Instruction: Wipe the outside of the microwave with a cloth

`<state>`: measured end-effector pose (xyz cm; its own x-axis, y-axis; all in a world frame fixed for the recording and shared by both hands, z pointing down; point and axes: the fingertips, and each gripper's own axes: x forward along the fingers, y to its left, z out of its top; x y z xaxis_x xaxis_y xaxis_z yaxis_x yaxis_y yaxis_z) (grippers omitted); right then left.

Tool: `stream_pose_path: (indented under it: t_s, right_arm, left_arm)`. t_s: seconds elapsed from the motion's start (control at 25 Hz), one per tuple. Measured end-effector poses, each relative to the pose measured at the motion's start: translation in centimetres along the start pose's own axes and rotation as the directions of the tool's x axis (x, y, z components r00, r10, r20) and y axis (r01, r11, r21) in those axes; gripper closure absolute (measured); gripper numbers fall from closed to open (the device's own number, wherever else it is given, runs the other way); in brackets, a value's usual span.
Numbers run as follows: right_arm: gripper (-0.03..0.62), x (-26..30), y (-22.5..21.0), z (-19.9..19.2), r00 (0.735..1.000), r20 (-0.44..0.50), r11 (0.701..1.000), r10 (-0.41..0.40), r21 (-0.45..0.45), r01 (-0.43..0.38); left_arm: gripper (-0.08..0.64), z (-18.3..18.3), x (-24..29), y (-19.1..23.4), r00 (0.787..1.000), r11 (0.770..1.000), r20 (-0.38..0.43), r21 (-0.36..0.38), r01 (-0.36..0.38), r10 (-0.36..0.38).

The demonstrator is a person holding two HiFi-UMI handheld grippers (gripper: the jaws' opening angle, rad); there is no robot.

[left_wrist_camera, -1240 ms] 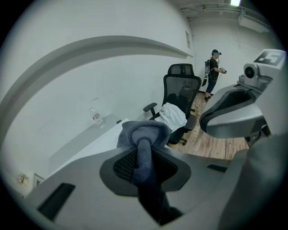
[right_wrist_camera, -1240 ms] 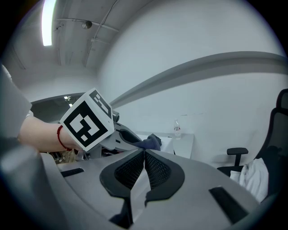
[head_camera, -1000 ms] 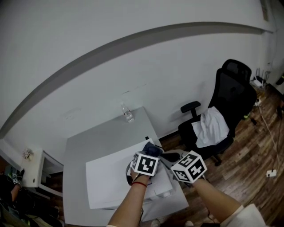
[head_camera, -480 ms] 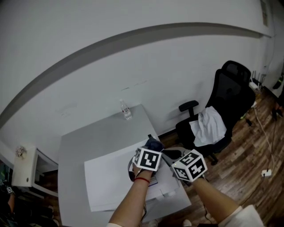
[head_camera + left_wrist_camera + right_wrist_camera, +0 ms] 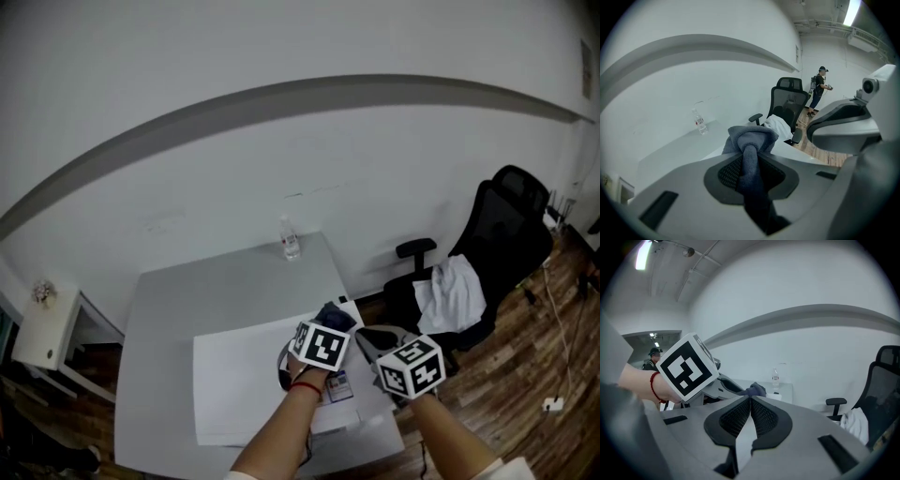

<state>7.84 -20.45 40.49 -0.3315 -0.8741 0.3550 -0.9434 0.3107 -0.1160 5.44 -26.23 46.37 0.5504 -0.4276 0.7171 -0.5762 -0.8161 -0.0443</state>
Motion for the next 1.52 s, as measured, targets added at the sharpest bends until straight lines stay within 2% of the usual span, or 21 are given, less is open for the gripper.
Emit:
stream_pose_path:
  t_s: [0.48, 1.08, 1.52]
  right_arm:
    - [0.558, 3.3, 4.8, 1.5, 1.000, -0.021, 0.998, 0.013, -0.055, -0.014]
    - [0.558, 10.0, 14.4, 3.5, 0.998, -0.035, 0.994, 0.054, -0.098, -0.057]
    - [0.558, 13.2, 19.2, 4.1, 0.994, -0.058, 0.986, 0.091, -0.134, -0.098]
  left_arm:
    - [0.495, -3.1, -3.1, 6.2, 0.999, 0.998, 0.040, -0.063, 0.008, -0.005]
    - [0.496, -8.7, -7.8, 13.9, 0.998, 0.995, 0.057, -0.100, 0.031, -0.025]
    - [0.495, -12.0, -10.8, 18.6, 0.997, 0.990, 0.072, -0.140, -0.004, 0.014]
